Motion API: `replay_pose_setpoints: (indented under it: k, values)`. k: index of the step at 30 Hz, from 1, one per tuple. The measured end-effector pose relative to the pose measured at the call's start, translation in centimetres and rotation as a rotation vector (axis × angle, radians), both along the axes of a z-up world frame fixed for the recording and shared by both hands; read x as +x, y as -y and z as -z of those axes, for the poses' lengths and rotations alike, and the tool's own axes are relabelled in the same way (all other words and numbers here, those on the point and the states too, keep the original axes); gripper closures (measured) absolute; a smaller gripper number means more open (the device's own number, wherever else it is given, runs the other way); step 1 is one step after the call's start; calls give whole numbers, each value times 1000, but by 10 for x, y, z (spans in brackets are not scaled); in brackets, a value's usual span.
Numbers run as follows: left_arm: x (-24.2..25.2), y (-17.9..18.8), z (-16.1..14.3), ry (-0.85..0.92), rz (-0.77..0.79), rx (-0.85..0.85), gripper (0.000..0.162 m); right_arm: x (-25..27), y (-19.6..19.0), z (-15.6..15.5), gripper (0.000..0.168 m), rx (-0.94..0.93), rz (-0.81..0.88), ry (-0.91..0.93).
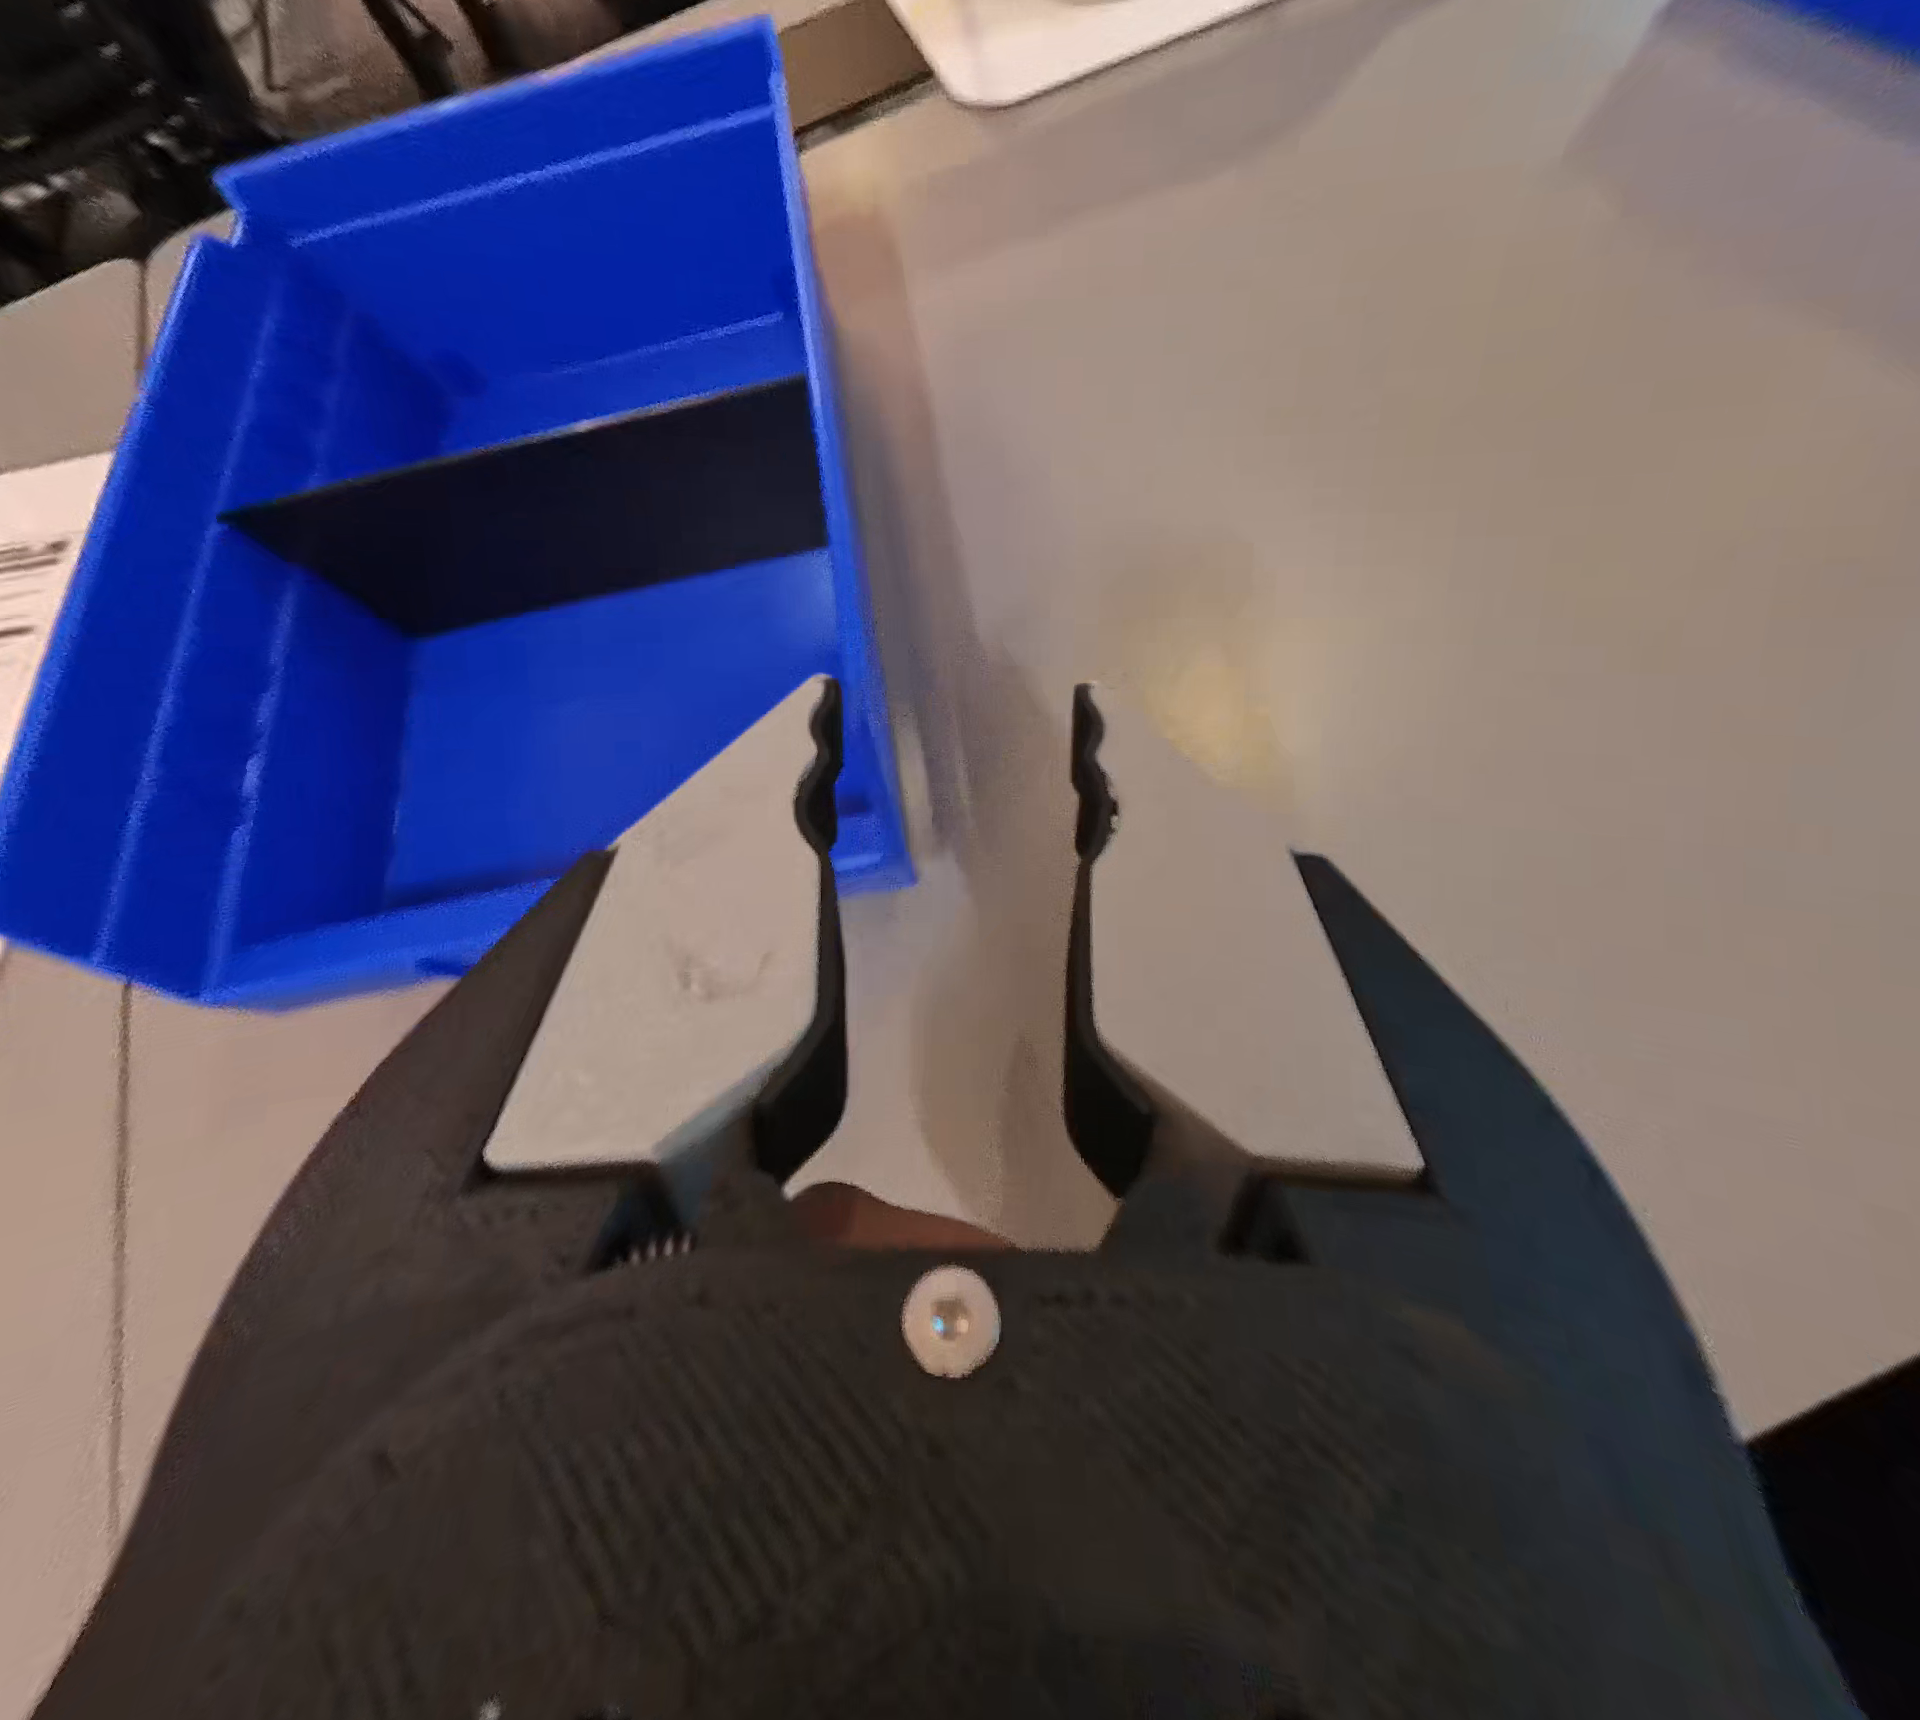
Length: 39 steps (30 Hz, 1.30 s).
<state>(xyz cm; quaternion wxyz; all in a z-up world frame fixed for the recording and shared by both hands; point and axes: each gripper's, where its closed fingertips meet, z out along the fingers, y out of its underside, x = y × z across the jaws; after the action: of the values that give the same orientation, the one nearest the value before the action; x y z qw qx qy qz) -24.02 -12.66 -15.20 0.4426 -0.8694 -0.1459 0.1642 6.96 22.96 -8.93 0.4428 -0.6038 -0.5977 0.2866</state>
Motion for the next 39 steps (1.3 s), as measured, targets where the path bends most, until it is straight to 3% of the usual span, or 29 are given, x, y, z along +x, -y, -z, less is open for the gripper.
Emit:
replay_pose_setpoints:
  k: [5, 8, 14, 20, 21, 23, 27, 31, 35, 39]
  values:
    - [-8, 27, 37, -108, 38, -94, 116, 46, 15, 44, 128, 164, -93, 51]
    - [-3, 31, 49, -121, 185, -131, 116, 65, 17, 72, 126, 128, -149, 103]
    - [-23, 29, 65, -135, 236, -236, 110, 51, 25, 94, 120, -26, -168, 85]
    - [-12, -8, 70, 10, 196, -141, 109, 8, 8, 105, 125, -38, 68, 56]
    - [-18, -13, 73, 20, 146, -134, 112, 4, 5, 108, 132, -55, 95, 60]
    - [-43, -14, 76, -19, -18, -131, 152, -4, 6, 114, 143, -107, 104, 70]
    - [-57, -14, 73, -93, -112, -77, 161, -7, 3, 116, 150, -101, 139, 86]
    - [-58, -2, 61, -59, -106, -13, 162, 10, -5, 116, 166, 38, 192, 151]
    - [-56, 16, 24, -23, -83, 87, 161, 26, 9, 114, 167, -22, 126, 146]
    - [-53, 37, -21, -58, -104, 125, 159, 21, 52, 110, 167, -52, 16, 163]
